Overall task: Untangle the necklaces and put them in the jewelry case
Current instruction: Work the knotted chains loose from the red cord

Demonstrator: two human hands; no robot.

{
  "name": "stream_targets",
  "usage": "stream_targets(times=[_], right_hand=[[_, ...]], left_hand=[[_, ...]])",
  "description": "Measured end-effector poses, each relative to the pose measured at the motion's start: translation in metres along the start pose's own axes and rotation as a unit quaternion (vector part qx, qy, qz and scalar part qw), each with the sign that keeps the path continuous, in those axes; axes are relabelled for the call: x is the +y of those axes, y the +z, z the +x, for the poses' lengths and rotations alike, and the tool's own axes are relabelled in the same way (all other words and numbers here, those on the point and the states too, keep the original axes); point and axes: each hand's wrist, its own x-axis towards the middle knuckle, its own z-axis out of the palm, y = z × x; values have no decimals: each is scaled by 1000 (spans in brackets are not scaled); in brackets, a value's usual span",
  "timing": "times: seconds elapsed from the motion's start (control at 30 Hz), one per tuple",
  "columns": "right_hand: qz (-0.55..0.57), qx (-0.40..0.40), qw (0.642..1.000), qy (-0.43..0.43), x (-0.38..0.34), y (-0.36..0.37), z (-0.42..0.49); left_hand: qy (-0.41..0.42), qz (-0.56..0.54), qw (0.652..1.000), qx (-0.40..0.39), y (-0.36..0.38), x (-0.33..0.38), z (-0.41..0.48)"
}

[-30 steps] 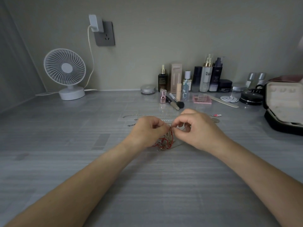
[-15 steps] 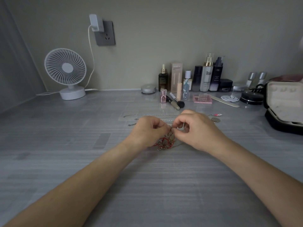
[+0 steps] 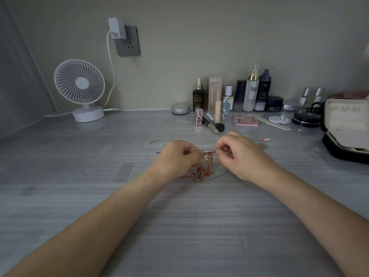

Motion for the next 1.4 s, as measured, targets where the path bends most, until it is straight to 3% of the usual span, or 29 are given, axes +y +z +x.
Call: stream_targets(times=[0.23, 0.37, 0.47, 0.97, 1.13, 1.4], right_hand=[[38, 4, 999, 11, 2, -1, 0], [66, 5, 998, 19, 1, 0, 1], [80, 3, 996, 23, 1, 0, 1], [126, -14, 991, 36, -2, 1, 3], [122, -8, 991, 45, 1, 0, 4], [145, -14, 989, 5, -6, 1, 2]], left_hand=[[12, 41, 999, 25, -3, -4, 2], [106, 83, 987, 85, -4, -2, -2], [139, 100, 983, 64, -1, 4, -10], [125, 67, 988, 62, 5, 5, -10], [96, -7, 992, 79, -2, 11, -7], [45, -78, 996, 8, -1, 14, -9]])
